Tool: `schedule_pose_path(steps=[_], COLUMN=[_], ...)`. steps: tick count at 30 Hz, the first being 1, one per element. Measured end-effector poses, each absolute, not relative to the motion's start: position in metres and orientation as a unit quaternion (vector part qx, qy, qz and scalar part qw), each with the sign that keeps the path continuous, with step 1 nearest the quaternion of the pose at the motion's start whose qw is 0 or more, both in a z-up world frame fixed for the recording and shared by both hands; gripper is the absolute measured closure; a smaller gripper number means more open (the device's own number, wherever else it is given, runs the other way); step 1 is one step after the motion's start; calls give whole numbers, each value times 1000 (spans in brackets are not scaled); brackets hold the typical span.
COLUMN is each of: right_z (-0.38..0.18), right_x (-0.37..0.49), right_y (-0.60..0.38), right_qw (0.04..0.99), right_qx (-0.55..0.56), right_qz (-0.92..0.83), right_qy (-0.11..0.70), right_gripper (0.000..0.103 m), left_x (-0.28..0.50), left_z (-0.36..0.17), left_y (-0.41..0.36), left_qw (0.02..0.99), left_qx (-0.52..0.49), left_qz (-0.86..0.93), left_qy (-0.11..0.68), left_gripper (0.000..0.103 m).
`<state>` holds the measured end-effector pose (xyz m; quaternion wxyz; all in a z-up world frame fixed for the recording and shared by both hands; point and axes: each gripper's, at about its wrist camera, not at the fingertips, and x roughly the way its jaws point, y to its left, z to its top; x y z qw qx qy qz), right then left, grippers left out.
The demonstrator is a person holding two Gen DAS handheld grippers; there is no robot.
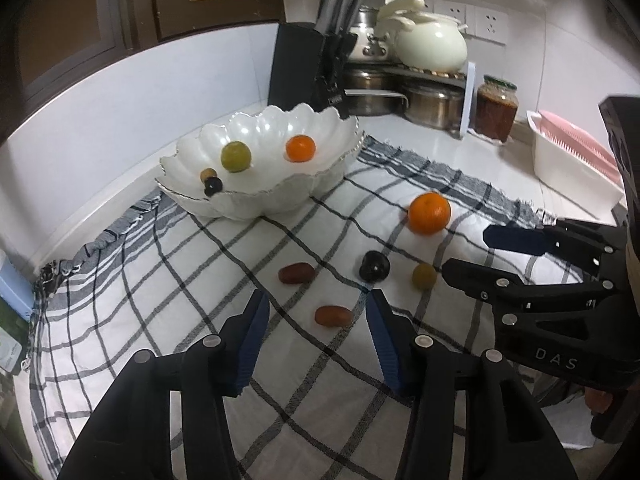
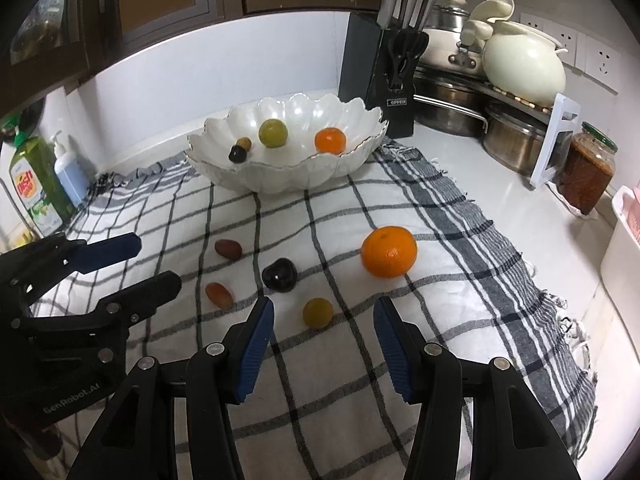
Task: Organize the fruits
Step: 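Move both tools back toward the remaining fruits on the towel, then grasp the brown date with the left tool while the right tool grasps the small yellow fruit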
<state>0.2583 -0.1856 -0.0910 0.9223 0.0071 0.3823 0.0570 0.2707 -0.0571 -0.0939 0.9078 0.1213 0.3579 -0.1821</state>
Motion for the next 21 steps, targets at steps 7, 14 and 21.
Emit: schedule_pose_path(steps=[7,14,21], right_z=[-104,-117,-124], right_x=[266,275,286], right_y=[-184,-181,-180], right_qw=[916,907,902], right_qx=[11,12,15], right_qz=[67,78,81], right_qy=[396,413,425], right_gripper=[50,57,59], left_x=[278,290,300], left_z=[-111,-127,-138], left_y=[-63,-69,-72], left_qw=[897,889,882], left_qx=[125,133,134], left_qz=[-195,-198,-200], left_qy=[377,392,405], left_gripper=[58,62,66])
